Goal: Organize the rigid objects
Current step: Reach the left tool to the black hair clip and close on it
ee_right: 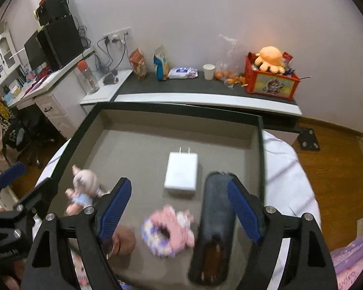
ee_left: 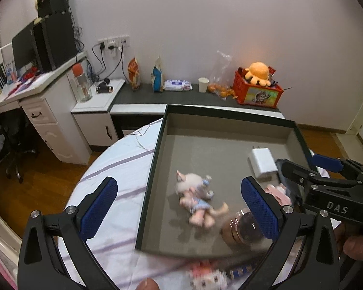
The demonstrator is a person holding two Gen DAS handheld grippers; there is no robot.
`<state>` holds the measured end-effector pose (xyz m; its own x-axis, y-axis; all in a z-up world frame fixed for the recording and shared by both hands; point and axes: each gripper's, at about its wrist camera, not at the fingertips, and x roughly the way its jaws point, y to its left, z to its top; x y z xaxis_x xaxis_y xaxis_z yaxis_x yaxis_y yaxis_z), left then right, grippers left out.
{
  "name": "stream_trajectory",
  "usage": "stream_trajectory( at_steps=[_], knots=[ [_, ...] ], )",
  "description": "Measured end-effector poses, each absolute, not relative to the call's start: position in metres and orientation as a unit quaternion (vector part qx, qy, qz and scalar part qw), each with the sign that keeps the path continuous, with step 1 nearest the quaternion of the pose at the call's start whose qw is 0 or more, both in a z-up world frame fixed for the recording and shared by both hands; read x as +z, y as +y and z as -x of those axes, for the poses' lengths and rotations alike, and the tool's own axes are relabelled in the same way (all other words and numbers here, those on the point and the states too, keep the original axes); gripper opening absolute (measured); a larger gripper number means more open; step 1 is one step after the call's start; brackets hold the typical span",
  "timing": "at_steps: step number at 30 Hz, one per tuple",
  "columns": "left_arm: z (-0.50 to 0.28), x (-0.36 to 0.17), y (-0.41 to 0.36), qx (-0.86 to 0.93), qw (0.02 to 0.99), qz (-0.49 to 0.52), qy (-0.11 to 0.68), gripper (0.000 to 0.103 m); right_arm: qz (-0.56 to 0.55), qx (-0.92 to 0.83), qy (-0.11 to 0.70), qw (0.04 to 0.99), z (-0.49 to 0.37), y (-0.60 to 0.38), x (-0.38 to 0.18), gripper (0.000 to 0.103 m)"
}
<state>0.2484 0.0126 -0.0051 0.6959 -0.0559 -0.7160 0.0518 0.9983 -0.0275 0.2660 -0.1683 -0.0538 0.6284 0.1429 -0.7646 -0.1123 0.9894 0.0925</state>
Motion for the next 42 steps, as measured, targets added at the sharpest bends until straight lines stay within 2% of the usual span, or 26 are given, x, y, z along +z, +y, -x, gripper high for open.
stream_trajectory(
  at_steps=[10, 21, 31, 42],
  knots=[
    [-0.157, 0.007, 0.021, -0.044, 0.924, -0.008, 0.379, 0.103, -0.066, 0.055, 0.392, 0.916, -0.151, -0.189, -0.035, 0.083],
    [-0.090, -0.026, 0.020, -0.056, 0.909, -0.009, 0.412, 0.103, -0.091, 0.036, 0.416, 0.904, -0.065, -0.201, -0.067, 0.083],
    [-0.081, -0.053, 0.027, -0.051, 0.896, 0.001, 0.441, 0.103, -0.091, 0.046, 0.414, 0.905, -0.052, -0.198, -0.069, 0.083],
    [-0.107, -0.104, 0.028, -0.018, 0.878, -0.004, 0.479, 0.103, -0.088, 0.050, 0.431, 0.896, -0.061, -0.193, -0.080, 0.083]
  ],
)
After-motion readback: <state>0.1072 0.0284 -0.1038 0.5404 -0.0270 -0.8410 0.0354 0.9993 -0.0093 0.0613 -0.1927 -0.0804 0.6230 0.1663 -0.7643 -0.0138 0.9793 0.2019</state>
